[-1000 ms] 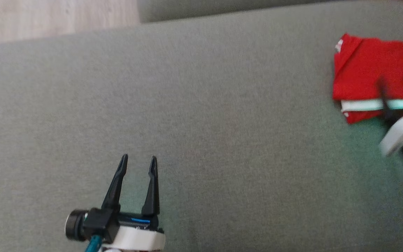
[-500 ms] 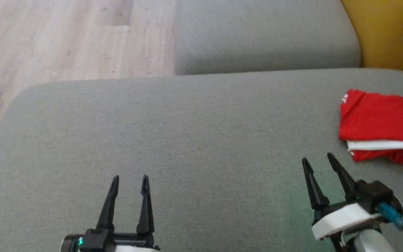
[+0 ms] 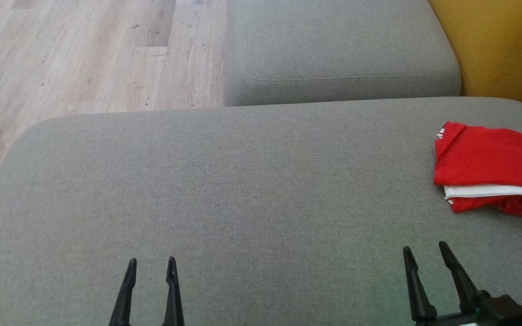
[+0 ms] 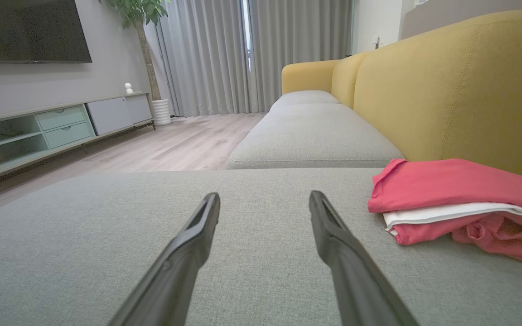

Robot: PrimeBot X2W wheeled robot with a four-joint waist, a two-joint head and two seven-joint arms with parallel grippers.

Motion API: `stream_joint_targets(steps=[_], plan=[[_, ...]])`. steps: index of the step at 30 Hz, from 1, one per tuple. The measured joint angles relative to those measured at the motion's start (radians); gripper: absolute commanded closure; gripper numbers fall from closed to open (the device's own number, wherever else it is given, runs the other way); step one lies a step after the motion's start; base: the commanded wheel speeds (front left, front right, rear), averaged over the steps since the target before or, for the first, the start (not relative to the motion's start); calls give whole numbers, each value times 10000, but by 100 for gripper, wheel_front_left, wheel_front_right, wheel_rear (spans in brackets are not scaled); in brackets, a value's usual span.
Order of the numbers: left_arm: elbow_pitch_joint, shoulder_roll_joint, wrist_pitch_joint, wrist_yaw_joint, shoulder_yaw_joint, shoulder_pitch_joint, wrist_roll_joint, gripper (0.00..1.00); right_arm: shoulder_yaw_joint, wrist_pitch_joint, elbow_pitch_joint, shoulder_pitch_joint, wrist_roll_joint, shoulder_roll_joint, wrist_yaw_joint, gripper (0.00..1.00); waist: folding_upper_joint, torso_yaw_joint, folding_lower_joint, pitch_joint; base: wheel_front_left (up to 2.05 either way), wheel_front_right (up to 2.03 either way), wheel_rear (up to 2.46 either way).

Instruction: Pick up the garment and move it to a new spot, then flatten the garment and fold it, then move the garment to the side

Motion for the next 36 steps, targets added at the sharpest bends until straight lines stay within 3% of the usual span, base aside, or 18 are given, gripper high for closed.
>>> stream_joint_targets(steps=[12,13,18,36], plan=[[188,-2,4,-173,194,-36,318,0,-73,2,36,-26,21,81,0,0,0,62,0,-76,0,0,0],[336,-2,19,-174,186,-24,318,100,-65,12,169,-8,21,81,-2,100,0,63,0,-76,0,0,0],[1014,-2,59,-174,178,255,182,100,-19,48,878,256,115,84,-2,100,0,54,0,-59,0,0,0],[1315,56,418,-497,326,-95,-1967,100,-113,418,1051,-98,2332,77,-2,100,0,-20,1,80,0,0,0]])
